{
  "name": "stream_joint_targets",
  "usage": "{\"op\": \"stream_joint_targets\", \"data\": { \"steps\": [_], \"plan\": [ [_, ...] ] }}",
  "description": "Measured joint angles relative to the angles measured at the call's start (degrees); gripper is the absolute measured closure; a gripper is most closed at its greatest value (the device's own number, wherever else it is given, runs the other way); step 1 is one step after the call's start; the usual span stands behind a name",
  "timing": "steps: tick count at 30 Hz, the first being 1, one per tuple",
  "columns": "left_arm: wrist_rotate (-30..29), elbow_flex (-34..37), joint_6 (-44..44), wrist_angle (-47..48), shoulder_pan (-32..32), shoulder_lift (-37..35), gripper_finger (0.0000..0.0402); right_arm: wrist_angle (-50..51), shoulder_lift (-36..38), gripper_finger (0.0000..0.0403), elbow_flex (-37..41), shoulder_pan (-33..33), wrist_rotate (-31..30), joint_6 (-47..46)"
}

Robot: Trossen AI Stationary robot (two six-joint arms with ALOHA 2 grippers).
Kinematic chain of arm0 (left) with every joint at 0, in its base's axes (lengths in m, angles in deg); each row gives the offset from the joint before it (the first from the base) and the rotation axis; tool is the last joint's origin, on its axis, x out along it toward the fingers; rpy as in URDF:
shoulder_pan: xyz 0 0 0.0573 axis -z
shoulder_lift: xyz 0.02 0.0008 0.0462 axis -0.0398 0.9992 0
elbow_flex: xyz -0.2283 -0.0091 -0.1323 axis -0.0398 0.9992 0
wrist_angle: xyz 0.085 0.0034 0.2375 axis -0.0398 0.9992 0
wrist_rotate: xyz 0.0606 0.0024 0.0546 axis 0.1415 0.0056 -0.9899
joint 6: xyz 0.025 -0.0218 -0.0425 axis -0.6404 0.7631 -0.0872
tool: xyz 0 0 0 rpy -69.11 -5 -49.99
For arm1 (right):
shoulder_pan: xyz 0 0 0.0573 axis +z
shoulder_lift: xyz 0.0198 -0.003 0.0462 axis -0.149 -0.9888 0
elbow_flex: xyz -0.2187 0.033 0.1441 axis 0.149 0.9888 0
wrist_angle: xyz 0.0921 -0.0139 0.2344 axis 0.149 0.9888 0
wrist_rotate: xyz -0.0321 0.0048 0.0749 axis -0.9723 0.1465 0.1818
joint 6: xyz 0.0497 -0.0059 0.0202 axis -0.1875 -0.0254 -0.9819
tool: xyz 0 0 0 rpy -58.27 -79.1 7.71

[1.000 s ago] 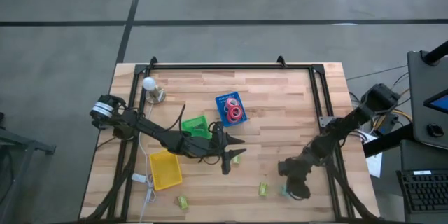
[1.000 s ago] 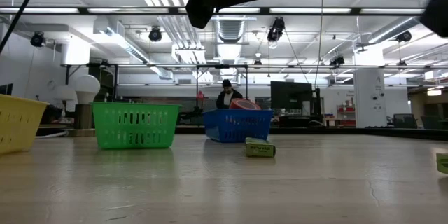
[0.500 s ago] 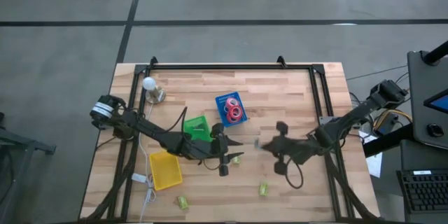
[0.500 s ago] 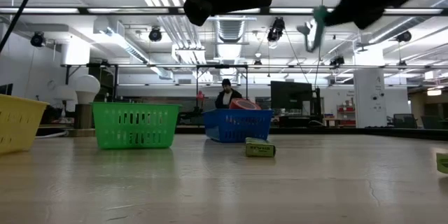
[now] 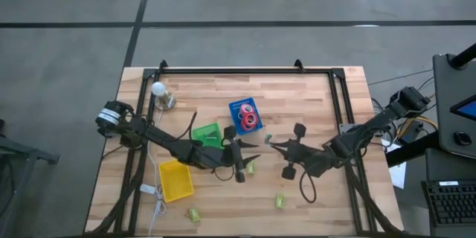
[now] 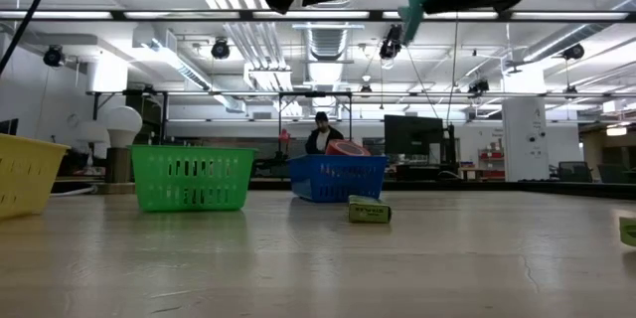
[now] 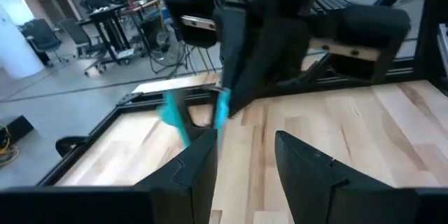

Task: Pick and place Stapler, Stapler remover, tape
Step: Put the light blue staple remover into the green basket

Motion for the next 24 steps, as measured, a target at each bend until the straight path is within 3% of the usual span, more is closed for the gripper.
{"op": "stream_joint_targets", "data": {
  "steps": [8,24],
  "plan": [
    [0.11,0.0,-0.36,-1.11,-0.33,0.0,0.0255,-9.34,-2.63,0.0394,-0.11,-0.02,-0.35,6.94],
    [0.04,-0.33,-1.86,-6.86,-0.65,2.45,0.0255,-9.37,-3.14,0.0394,-0.32,-0.59,-0.99,5.3]
  ]
}}
